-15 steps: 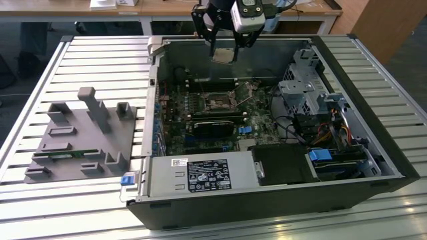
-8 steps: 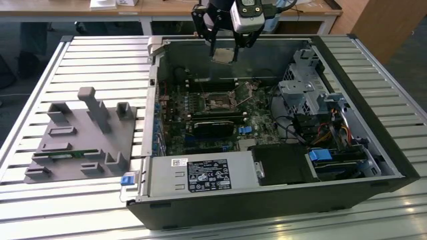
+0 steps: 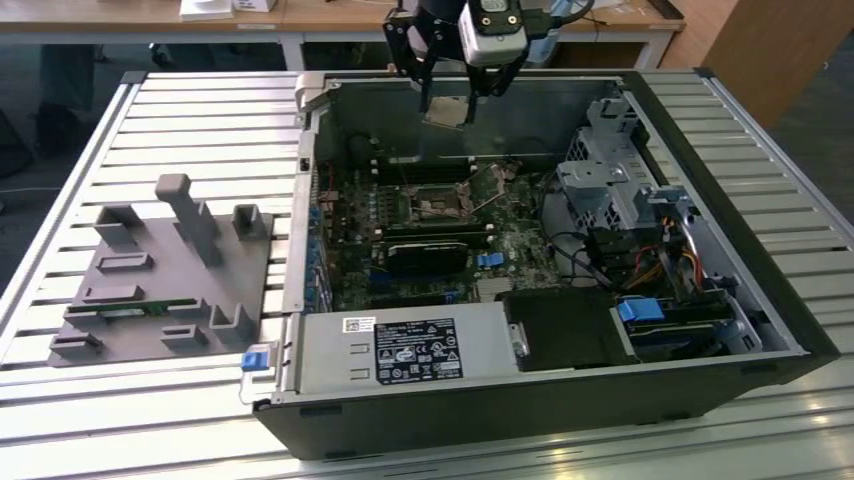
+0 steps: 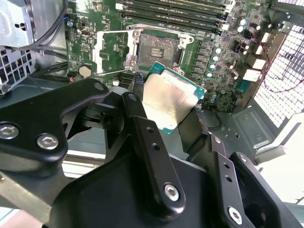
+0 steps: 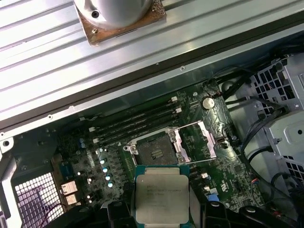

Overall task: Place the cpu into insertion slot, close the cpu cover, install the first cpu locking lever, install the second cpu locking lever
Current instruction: 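Place the cpu into insertion slot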

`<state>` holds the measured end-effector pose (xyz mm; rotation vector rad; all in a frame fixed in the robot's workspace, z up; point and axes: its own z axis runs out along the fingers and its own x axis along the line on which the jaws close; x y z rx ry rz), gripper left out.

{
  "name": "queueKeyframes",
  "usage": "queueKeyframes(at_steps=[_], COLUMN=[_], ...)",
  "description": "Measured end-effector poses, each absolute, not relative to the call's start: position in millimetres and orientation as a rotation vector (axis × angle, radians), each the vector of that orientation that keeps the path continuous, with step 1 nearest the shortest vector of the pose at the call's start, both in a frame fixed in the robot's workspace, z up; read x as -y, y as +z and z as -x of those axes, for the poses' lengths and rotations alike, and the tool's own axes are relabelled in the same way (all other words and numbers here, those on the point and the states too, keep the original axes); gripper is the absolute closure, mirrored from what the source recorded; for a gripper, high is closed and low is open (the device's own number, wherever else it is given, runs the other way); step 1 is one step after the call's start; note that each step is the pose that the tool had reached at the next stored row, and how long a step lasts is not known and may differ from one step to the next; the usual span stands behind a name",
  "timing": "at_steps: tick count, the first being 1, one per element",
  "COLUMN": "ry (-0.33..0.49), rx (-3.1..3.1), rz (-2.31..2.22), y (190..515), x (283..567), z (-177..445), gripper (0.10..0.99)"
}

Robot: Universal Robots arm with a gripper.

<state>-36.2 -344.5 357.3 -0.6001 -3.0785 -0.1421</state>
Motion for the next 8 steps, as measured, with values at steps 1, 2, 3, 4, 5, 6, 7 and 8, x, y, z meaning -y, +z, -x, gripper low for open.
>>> queueKeyframes(at_steps=[1, 2, 3, 4, 5, 6, 7, 8], ry=[-0.142, -0.142, -0.142, -0.142, -0.142, -0.142, -0.142, -0.142], rx=[3.077, 3.076, 3.074, 3.072, 3.070, 3.068, 3.064, 3.060], rz=[0.608, 0.616, 0.625, 0.636, 0.648, 0.663, 0.682, 0.702], y=[357.2, 357.1, 356.9, 356.8, 356.7, 356.5, 356.4, 356.2], x=[344.5, 344.5, 344.5, 344.5, 344.5, 344.5, 344.5, 344.5], z=[36.2, 36.2, 36.2, 36.2, 36.2, 36.2, 36.2, 36.2], gripper=[0.545, 0.545, 0.545, 0.545, 0.545, 0.545, 0.545, 0.545])
